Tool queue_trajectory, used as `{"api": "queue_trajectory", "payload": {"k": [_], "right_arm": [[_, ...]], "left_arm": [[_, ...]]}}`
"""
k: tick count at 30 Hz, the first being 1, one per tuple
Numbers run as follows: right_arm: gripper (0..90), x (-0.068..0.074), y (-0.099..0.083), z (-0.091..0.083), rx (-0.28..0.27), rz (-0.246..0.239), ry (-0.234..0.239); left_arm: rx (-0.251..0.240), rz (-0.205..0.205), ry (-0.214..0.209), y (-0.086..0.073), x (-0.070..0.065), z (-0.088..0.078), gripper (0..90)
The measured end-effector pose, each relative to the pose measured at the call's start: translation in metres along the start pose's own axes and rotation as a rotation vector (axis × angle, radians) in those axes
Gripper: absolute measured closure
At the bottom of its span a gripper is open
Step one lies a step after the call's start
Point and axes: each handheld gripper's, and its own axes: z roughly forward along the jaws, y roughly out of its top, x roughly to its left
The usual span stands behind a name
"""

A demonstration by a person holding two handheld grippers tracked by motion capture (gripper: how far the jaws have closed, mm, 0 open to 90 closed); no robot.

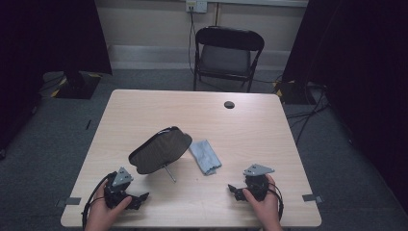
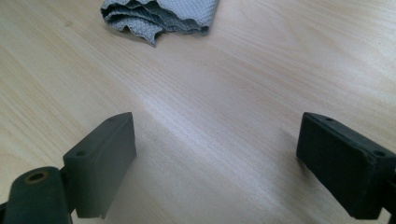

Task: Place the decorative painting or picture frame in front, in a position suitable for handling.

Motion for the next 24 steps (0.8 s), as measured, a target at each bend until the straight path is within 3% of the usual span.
{"api": "queue_trajectory", "payload": {"k": [11, 12, 13, 14, 16, 20, 24], "right_arm": [[11.4, 0.001, 0.001, 0.001, 0.0, 0.012, -0.008], [14.4, 0.003, 0.006, 0.0, 0.038, 0.03, -0.016], [14.4, 0.003, 0.006, 0.0, 0.038, 0.03, -0.016], [24.4, 0.004, 0.011, 0.002, 0.029, 0.044, 0.02], [26.6, 0.004, 0.017, 0.006, 0.009, 0.07, 0.038], [33.7, 0.008, 0.03, 0.015, -0.011, 0.06, 0.057], [41.6, 0.019, 0.054, 0.028, -0.034, 0.022, 0.053]], "left_arm": [[0.001, 0.0, 0.002, 0.0, 0.0, 0.0, 0.0], [0.001, 0.0, 0.002, 0.0, 0.0, 0.0, 0.0], [0.001, 0.0, 0.002, 0.0, 0.0, 0.0, 0.0], [0.001, 0.0, 0.001, 0.0, 0.0, 0.0, 0.0], [0.001, 0.0, 0.002, 0.0, 0.0, 0.0, 0.0], [0.001, 0.0, 0.001, 0.0, 0.0, 0.0, 0.0], [0.001, -0.001, 0.001, 0.0, 0.0, 0.0, 0.0]]}}
